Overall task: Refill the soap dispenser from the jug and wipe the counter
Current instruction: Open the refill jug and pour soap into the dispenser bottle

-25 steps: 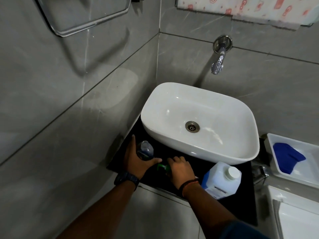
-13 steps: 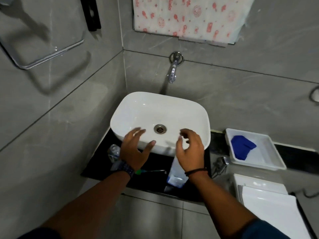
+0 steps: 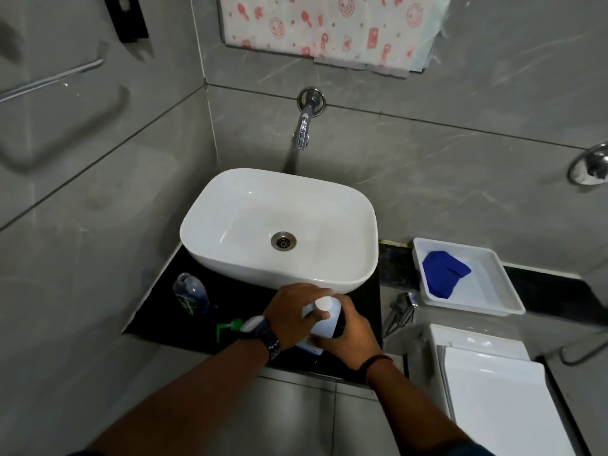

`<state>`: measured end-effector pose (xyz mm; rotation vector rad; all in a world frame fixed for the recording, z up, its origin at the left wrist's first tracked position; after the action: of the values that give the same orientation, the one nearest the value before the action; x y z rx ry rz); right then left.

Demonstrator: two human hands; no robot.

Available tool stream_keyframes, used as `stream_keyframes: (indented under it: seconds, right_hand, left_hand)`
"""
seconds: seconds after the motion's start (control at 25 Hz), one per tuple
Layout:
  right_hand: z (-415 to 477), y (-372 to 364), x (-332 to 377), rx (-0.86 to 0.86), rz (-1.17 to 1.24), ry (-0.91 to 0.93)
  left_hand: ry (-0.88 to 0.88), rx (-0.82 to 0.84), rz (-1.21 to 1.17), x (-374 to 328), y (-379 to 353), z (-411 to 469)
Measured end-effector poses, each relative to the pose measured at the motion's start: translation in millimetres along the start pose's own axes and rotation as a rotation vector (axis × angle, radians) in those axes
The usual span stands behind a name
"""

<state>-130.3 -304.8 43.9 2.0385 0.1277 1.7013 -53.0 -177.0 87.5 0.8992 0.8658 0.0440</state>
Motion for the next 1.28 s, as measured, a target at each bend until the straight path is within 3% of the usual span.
stream_keyframes:
  seconds: [0.28,0.44,0.64,0.96,1.12,1.2,1.28]
  right_hand:
    - [6,-4,0,-0.027,-0.011,0.027]
    - [7,2,-2,-0.047,-0.008,0.014]
    - [7,2,1,-0.035,-0.037,0.036]
    - [6,2,0,-0.023,-0.046,0.012]
    - [8,1,-4,-0.033,-0.044,0.025]
    - [8,2,-5,-0.036,-0.055,0.044]
    - [7,3,-6,-0.054,-0.07,0.07]
  left_hand:
    - [0.304,-0.312,-0.011,-3,-7,-14]
    - [0.302,-0.434,0.104,-4,-1,-21]
    - [0.142,-0.262,0.133,-12,-8,-13]
    - [0.085,-0.284,0.317,-8,5,0]
    - [0.235,-0.481,0.189,12,26,5]
    - [0.332,-0.421,0.227,35,24,-11]
    - [0.424,-0.243,0.299,57,11,-31]
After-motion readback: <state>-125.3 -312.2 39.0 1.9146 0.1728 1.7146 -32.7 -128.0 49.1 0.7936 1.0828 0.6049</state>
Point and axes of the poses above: each hand's wrist, its own z-axis towards the middle knuckle, its own y-axis out of the back of the hand, x = y × z, the point moved 3 cm from there along z, towards the middle knuckle, and after that the axes turned 7 degrees about z, right-handed, at the moved point
